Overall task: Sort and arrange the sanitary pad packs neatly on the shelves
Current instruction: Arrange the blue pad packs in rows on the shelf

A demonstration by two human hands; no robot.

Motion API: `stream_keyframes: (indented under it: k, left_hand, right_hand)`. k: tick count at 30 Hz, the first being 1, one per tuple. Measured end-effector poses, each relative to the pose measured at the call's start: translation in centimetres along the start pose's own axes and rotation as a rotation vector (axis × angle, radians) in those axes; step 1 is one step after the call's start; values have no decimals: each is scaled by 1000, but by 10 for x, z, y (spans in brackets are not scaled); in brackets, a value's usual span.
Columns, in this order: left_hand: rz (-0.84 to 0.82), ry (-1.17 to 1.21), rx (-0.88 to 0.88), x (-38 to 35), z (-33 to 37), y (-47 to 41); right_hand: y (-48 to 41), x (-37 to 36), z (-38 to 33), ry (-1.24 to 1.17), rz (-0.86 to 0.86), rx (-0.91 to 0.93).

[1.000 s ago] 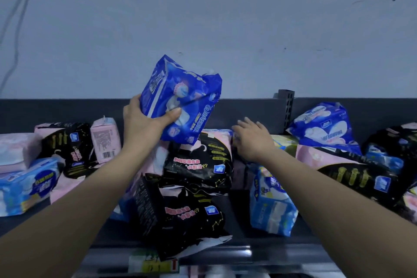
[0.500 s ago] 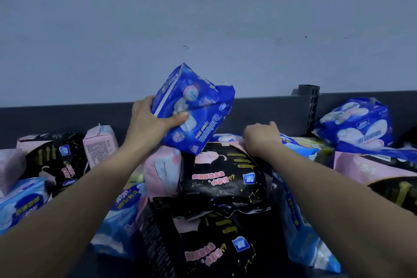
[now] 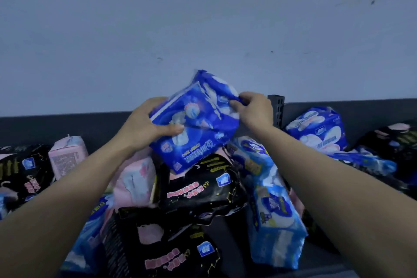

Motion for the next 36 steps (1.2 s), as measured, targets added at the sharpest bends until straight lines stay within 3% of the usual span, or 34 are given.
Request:
stream_keyframes:
  k: [4,6,10,15,20,22,25,27,29,30,34,36]
  left_hand:
    - [-223,-508,-341,-43,44,-3]
    - [-305,-541,-381,-68,63,-2]
    - [-372,-396,-275,-102,86,1]
    - [-317,-591,-396,-125,102,-7]
    - [-289,-680,-448,-151,100,-11]
    - [-263,-662,-446,-157,99,-9]
    - [-198,-657,-414,-158,99,-6]
    - [-150,-674,-409,-157,100,-4]
    - [-99,-703,-400,-156,100,0]
    - [-71,-713,-397,-156,101,3]
    - [-3,-701,-371,-158,98,12]
    - [7,-680,-342,-161,97,15]
  right_hand:
    - [-6,24,9,3,-28,121]
    - [-11,37,11,-35,-24,163]
    - [-26,70,5,-107,38,275]
    - [-36,89,17,-62,-53,409]
    - [-45,88,60,-142,-215,249]
    - [-58,98,84,-169,-167,154]
    - [-80,107,129,262,-129,206]
    - [-81,99,173,592,-320,162]
    - [-73,93,207,679,-489,82]
    - [-71,93,213,668,-491,99]
    - [-80,122,203,572,-210,280]
    - [-76,130,202,564,-228,363]
Point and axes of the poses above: each hand's wrist, its own y-axis away from the middle knuckle, its own x-axis out of the back of the hand, z = x × y, the point moved 8 cm from there along -y, towards the middle knuckle, and after that the axes turned 14 degrees about z, right-handed, at the moved point
